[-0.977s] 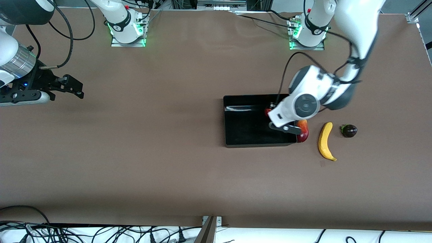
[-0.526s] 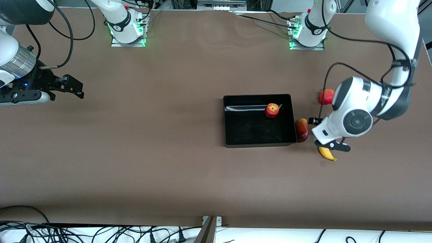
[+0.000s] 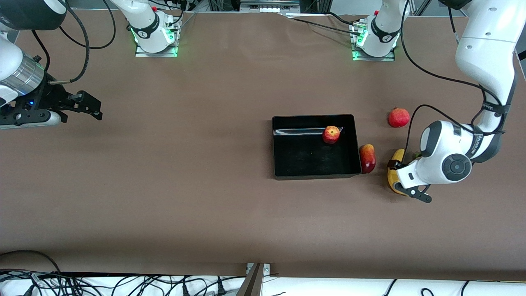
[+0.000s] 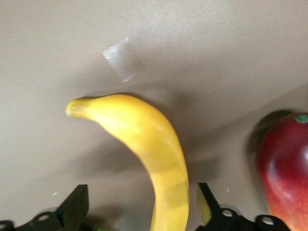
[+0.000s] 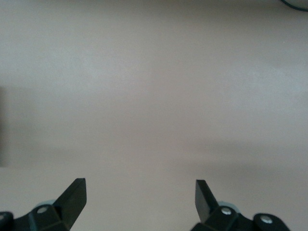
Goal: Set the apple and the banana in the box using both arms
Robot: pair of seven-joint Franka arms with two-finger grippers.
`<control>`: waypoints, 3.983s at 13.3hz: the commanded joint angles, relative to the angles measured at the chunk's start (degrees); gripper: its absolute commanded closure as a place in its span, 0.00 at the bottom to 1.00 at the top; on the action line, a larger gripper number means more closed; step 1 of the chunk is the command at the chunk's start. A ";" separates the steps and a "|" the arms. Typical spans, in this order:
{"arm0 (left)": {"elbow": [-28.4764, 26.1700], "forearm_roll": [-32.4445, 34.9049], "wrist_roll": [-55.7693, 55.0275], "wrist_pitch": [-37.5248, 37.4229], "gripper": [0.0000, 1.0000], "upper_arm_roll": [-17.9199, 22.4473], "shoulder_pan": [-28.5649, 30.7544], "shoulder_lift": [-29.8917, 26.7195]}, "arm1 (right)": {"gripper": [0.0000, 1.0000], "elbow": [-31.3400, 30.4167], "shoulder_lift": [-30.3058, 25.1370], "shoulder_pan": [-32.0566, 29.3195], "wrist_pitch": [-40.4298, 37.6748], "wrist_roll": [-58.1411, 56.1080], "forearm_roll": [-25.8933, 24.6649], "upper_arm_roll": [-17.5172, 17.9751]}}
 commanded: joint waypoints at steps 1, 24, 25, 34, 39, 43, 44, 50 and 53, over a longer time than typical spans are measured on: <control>-1.91 1.28 0.77 3.17 0.41 -0.63 1.34 0.96 | 0.00 0.89 0.12 0.14 -0.76 0.61 -0.43 0.15; 4.33 -1.71 -50.38 1.43 0.36 -21.64 -14.82 7.64 | 0.00 0.89 -0.23 0.66 -0.93 0.61 -0.34 0.59; 4.33 -1.62 -51.34 1.25 0.00 -21.64 -14.65 7.46 | 0.00 0.89 -0.23 0.75 -0.93 0.61 -0.26 0.59; 16.35 -1.62 -47.51 -31.14 0.00 -22.34 -7.01 -10.02 | 0.00 0.81 -0.15 0.75 -1.02 0.61 -0.26 0.50; 16.74 -11.43 -24.77 -37.07 0.00 -8.78 -7.77 -21.24 | 0.00 0.80 -0.15 0.75 -1.02 0.61 -0.25 0.50; 2.53 -17.62 -17.51 -30.43 0.00 9.63 -15.26 -35.48 | 0.00 0.80 -0.15 0.75 -0.93 0.61 -0.26 0.50; -2.13 -17.53 -17.77 -25.96 0.00 11.65 -15.52 -39.00 | 0.00 0.80 -0.15 0.75 -1.02 0.61 -0.26 0.50; -6.05 -17.44 -17.16 -22.74 0.00 13.87 -16.23 -40.44 | 0.00 0.89 -0.15 0.75 -0.93 0.61 -0.43 0.50; -5.87 -17.44 -17.42 -23.80 0.00 13.61 -16.14 -40.26 | 0.00 0.89 -0.23 0.75 -0.93 0.61 -0.52 0.50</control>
